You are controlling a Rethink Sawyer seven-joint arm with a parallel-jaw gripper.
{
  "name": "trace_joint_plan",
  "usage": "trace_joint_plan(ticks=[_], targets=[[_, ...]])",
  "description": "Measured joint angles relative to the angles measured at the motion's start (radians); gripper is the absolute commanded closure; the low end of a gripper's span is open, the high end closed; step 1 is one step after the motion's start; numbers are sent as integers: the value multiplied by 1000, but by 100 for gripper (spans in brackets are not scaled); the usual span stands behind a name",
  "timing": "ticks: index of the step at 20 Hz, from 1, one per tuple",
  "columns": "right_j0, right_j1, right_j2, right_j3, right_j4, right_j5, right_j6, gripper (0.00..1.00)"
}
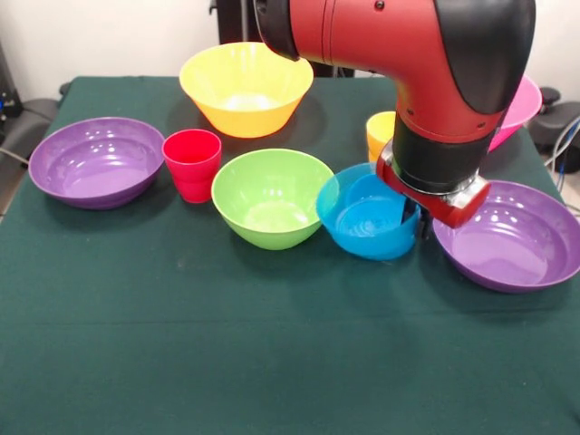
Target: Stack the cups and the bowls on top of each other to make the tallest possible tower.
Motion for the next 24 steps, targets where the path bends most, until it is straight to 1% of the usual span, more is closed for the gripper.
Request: trace_joint_plan(ticks=[10, 16, 24], targets=[[0, 0, -1, 0, 0, 63, 0, 100], [0, -6, -2, 0, 0, 146, 0, 100], [2, -13, -11, 0, 0, 216, 0, 100]])
